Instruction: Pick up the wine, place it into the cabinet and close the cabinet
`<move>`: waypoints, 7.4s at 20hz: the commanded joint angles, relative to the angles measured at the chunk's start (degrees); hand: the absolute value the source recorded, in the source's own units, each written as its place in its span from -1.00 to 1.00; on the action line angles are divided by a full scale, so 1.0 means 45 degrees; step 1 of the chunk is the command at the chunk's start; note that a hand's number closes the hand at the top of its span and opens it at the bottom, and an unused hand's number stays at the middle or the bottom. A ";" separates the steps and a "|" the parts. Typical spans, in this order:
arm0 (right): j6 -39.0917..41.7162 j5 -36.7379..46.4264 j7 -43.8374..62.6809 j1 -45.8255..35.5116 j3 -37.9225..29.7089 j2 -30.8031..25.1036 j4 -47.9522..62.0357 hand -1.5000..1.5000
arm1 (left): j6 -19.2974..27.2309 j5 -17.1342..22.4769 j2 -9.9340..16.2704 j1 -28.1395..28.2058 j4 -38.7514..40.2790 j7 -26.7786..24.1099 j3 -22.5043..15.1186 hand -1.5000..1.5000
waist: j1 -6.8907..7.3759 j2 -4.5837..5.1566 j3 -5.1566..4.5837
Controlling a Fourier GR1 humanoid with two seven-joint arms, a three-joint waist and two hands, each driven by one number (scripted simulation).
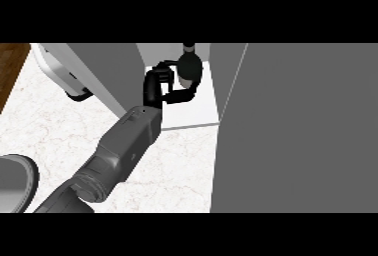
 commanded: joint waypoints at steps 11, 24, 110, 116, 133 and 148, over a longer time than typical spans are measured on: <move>0.0326 0.0102 -0.0218 0.0224 0.0130 0.0015 -0.0106 -1.00 | 0.0088 -0.0134 0.0500 -0.1086 0.1131 -0.0302 0.0327 1.00 | -0.0037 0.0107 0.0001; 0.0531 -0.0146 -0.0602 0.0073 -0.0194 -0.0035 0.0307 -1.00 | 0.1534 -0.0816 0.0723 -0.1753 0.1544 0.0951 -0.0172 -1.00 | -0.0122 0.0174 0.0023; 0.3882 -0.0866 -0.0353 0.2806 0.0093 -0.2362 -0.0677 1.00 | 0.1683 -0.1824 0.7993 1.4994 -2.2012 0.0250 -0.4507 1.00 | 0.1468 -0.0509 0.0025; 0.4891 -0.1340 -0.0087 0.4452 0.1920 -0.2433 -0.1605 1.00 | 0.0425 -0.0937 0.9535 1.6216 -2.2674 -0.0307 -0.2696 1.00 | 0.1453 -0.0527 0.0016; 0.4146 0.3977 0.1389 0.2917 1.0428 0.0558 -0.2520 1.00 | -0.2825 0.1268 1.1551 1.8370 -2.1970 -0.1181 0.0958 1.00 | 0.1373 -0.0751 -0.0044; 0.0069 0.5741 0.1663 -0.0405 1.3248 0.1351 0.0198 1.00 | -0.5245 0.2224 1.2394 1.8884 -2.1123 -0.1219 0.2101 1.00 | 0.1912 -0.0628 -0.0096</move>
